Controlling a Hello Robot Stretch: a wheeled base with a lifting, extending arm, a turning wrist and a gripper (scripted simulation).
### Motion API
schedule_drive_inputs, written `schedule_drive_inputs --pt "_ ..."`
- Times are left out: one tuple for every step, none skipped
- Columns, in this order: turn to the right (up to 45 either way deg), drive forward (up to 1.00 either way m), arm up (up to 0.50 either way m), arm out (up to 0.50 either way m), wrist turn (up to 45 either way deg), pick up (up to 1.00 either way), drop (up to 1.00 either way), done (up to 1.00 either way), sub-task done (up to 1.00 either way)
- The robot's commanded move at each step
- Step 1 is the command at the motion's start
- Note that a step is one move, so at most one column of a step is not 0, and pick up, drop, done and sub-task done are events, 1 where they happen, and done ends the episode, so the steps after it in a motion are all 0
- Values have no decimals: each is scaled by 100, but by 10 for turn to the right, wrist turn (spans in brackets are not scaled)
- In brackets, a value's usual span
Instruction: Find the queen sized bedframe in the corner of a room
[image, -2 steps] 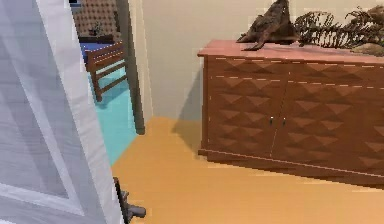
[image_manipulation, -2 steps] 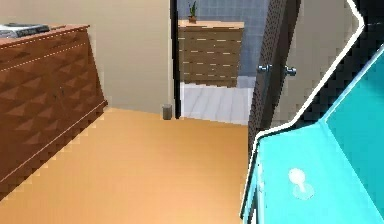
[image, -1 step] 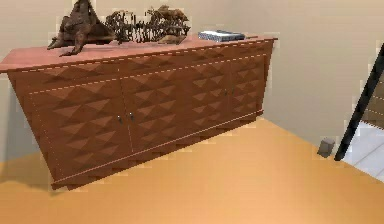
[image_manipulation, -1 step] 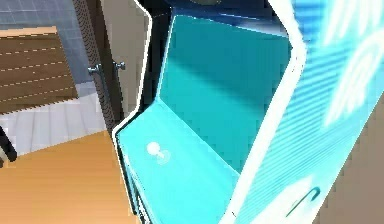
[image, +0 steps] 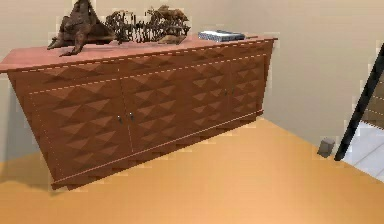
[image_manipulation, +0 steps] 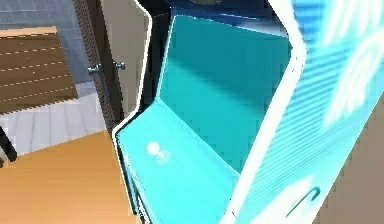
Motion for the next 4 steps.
schedule_drive_inputs --pt "-30 0 0 0 0 0 0 0 0" --pt "0 25 0 0 0 0 0 0 0" --pt "-450 0 0 0 0 0 0 0 0" --pt "-30 0 0 0 0 0 0 0 0"
